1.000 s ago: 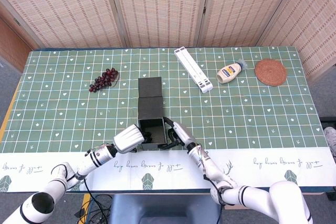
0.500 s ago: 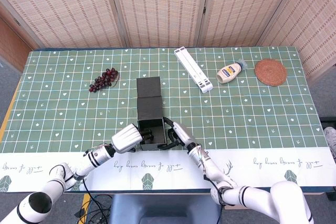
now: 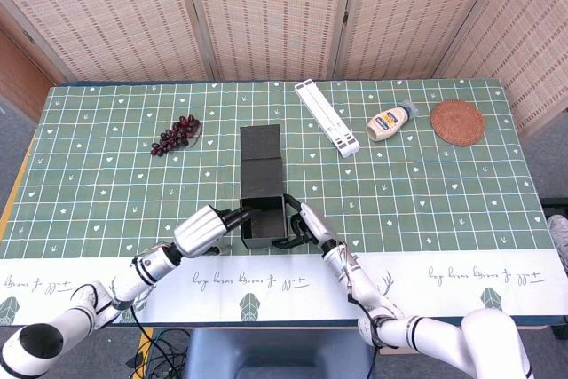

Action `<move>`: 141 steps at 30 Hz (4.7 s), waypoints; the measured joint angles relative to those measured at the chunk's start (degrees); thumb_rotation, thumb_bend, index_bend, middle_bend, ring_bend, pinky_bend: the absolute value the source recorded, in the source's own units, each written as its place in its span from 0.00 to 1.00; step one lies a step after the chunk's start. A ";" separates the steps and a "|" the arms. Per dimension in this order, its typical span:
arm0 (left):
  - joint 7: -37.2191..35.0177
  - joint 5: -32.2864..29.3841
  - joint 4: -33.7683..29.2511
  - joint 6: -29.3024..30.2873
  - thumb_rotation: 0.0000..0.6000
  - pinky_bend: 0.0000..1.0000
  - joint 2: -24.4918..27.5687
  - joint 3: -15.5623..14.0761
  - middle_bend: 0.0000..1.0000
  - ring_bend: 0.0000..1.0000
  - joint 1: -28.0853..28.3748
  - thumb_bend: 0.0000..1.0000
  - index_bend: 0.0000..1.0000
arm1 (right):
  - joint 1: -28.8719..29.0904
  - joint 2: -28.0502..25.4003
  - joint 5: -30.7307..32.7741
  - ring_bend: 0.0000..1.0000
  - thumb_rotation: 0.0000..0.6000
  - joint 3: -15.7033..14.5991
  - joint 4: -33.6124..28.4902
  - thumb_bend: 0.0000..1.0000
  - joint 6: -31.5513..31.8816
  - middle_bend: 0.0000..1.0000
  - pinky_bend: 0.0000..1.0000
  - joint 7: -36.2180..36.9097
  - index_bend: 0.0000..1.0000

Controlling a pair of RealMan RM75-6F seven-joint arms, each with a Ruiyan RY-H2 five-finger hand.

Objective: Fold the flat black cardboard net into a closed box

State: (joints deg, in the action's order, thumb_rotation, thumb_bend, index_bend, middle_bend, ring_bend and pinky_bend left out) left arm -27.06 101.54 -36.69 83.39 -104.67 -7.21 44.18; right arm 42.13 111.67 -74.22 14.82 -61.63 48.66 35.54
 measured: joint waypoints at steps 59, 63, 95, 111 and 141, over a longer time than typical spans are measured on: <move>-12.03 -27.89 -33.77 -34.62 1.00 0.91 8.87 13.09 0.00 0.56 -5.72 0.09 0.00 | -7.57 -30.43 -0.34 0.64 1.00 2.39 -31.76 0.00 7.96 0.04 1.00 -6.36 0.00; -12.76 -27.92 -34.42 -35.31 1.00 0.91 8.62 13.97 0.00 0.56 -5.57 0.09 0.00 | -7.79 -30.40 -0.68 0.64 1.00 1.84 -31.25 0.00 8.24 0.04 1.00 -5.55 0.00; -15.96 -25.78 -41.18 -31.21 1.00 0.92 7.87 17.89 0.37 0.68 -9.31 0.09 0.37 | -5.46 -24.35 11.32 0.64 1.00 0.75 -24.31 0.05 -1.15 0.09 1.00 -7.72 0.00; -16.82 -17.55 -56.13 -28.15 1.00 0.92 17.38 13.97 0.37 0.67 -10.44 0.09 0.37 | -0.19 -13.89 15.15 0.64 1.00 3.81 -19.30 0.09 -1.84 0.13 1.00 -14.11 0.00; 0.19 -29.16 -39.95 -31.32 1.00 0.92 5.30 18.14 0.37 0.67 -6.03 0.09 0.35 | 10.48 -16.07 22.56 0.64 1.00 10.81 -26.53 0.00 -10.12 0.39 1.00 -21.96 0.00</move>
State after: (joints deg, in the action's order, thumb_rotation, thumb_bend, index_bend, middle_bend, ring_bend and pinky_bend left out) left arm -26.87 72.38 -76.64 52.07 -99.38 10.93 38.15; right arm 52.61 95.59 -51.65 25.63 -88.16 38.54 13.59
